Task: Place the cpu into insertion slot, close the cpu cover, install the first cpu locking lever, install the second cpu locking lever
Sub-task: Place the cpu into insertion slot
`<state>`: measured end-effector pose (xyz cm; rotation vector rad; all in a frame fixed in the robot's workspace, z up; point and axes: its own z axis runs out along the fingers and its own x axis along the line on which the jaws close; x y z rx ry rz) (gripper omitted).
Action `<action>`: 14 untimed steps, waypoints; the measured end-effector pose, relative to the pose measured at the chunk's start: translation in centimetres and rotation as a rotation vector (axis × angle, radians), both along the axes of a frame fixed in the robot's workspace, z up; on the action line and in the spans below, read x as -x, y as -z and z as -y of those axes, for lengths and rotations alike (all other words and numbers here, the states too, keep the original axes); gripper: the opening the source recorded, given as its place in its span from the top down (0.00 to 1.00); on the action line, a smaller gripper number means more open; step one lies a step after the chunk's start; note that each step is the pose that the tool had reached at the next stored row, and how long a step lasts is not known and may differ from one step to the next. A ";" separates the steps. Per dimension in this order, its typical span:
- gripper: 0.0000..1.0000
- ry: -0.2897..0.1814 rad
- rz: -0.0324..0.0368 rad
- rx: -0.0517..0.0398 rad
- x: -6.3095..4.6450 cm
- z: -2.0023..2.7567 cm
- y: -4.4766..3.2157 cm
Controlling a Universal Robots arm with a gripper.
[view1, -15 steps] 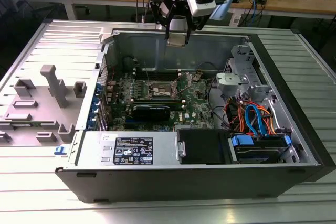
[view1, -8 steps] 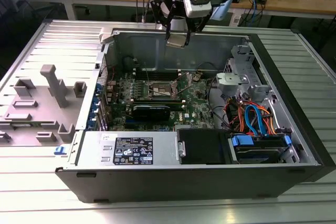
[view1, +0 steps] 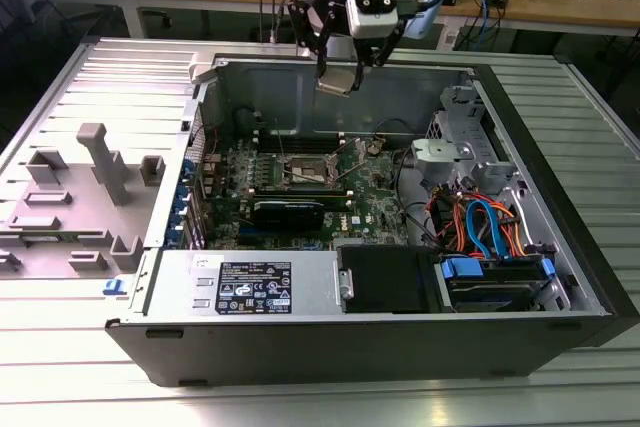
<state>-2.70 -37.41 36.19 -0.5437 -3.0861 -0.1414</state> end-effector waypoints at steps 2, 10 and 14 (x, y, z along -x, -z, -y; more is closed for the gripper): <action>0.45 0.000 0.0001 -0.0001 0.0 0.08 0.03; 0.45 0.077 -0.0001 0.0004 0.0 0.11 0.19; 0.45 0.096 0.0000 0.0003 0.0 0.10 0.19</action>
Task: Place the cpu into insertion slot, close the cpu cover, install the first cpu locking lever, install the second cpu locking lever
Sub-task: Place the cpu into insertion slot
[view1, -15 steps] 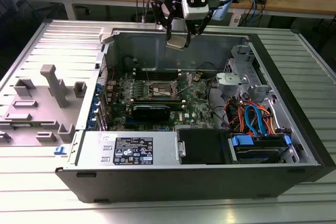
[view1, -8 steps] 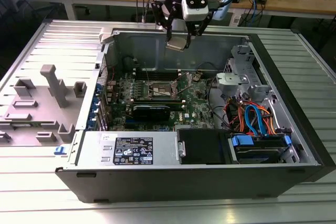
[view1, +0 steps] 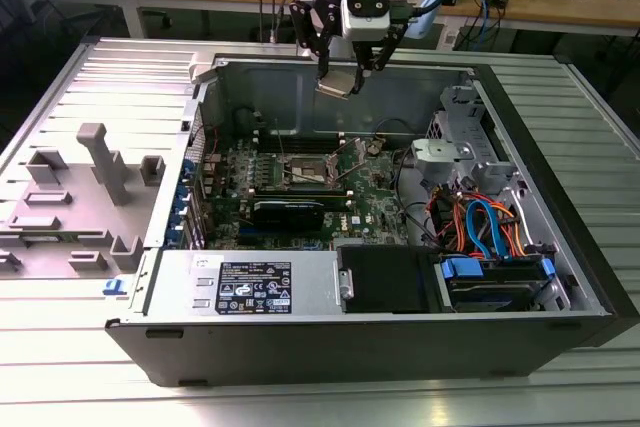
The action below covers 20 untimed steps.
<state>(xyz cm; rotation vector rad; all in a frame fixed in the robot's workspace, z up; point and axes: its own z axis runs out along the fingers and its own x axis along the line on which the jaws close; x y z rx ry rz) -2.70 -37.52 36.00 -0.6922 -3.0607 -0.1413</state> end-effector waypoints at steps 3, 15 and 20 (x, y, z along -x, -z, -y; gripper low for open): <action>0.45 0.001 0.0000 0.0000 0.0 0.00 0.00; 0.45 0.074 -0.0001 0.0002 0.0 0.02 0.03; 0.45 0.101 0.0000 0.0000 0.0 0.34 0.08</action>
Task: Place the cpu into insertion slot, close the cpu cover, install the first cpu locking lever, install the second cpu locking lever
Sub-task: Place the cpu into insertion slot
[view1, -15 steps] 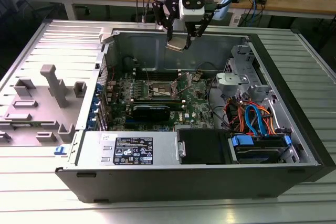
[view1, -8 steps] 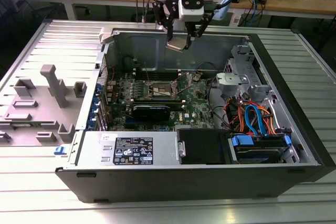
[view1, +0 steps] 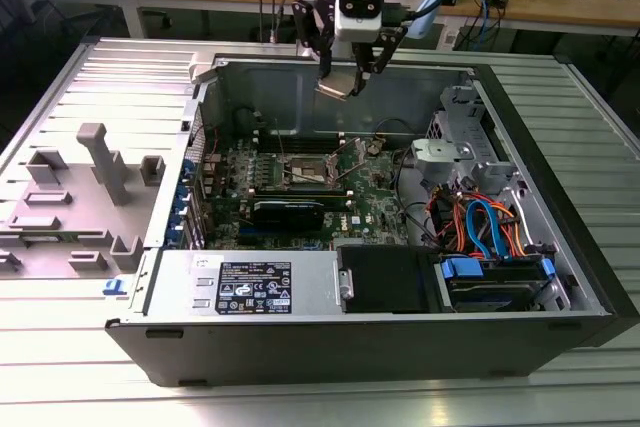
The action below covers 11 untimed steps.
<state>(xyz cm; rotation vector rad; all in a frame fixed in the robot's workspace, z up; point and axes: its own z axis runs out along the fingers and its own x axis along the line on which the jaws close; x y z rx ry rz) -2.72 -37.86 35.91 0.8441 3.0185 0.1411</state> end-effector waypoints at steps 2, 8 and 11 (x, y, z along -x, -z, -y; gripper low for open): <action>0.45 0.010 -0.0001 0.0002 0.0 0.05 0.02; 0.45 0.076 0.0000 0.0000 0.0 0.05 0.12; 0.45 0.100 0.0000 0.0001 0.0 0.05 0.16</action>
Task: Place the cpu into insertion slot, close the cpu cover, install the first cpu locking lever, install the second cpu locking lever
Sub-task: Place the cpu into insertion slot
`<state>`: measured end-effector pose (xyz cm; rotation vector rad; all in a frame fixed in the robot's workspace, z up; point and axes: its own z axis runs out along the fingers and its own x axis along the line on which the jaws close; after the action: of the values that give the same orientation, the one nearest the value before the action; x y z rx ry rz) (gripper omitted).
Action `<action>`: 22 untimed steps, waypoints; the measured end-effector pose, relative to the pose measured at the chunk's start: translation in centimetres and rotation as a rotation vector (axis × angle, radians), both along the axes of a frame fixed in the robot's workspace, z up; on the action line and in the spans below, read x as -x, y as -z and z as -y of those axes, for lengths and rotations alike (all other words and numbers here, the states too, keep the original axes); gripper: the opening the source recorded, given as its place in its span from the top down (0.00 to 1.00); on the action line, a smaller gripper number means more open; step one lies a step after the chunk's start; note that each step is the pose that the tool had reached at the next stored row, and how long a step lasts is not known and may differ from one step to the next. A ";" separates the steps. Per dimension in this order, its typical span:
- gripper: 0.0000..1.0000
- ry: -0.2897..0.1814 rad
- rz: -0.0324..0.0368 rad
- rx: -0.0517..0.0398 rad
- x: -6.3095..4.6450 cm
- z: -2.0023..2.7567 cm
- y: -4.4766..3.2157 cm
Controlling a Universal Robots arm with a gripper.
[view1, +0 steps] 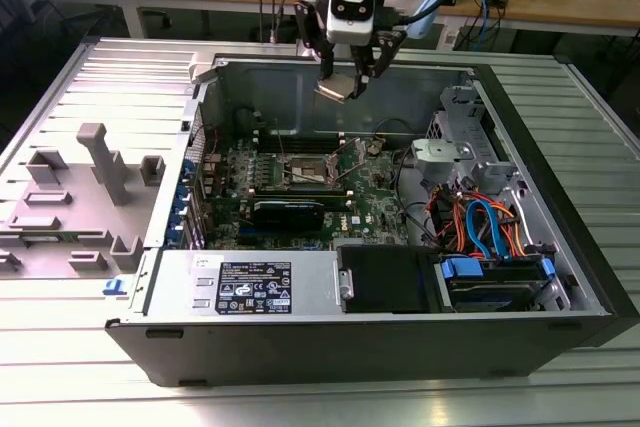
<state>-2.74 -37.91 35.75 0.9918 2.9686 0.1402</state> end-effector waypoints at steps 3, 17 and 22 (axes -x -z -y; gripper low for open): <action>0.45 0.019 0.0000 -0.0001 0.0 0.00 0.04; 0.45 0.099 0.0001 0.0015 0.5 0.02 0.47; 0.45 0.176 0.0000 0.0020 0.5 0.02 0.80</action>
<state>-3.27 -37.93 34.95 1.2462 2.8620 0.1352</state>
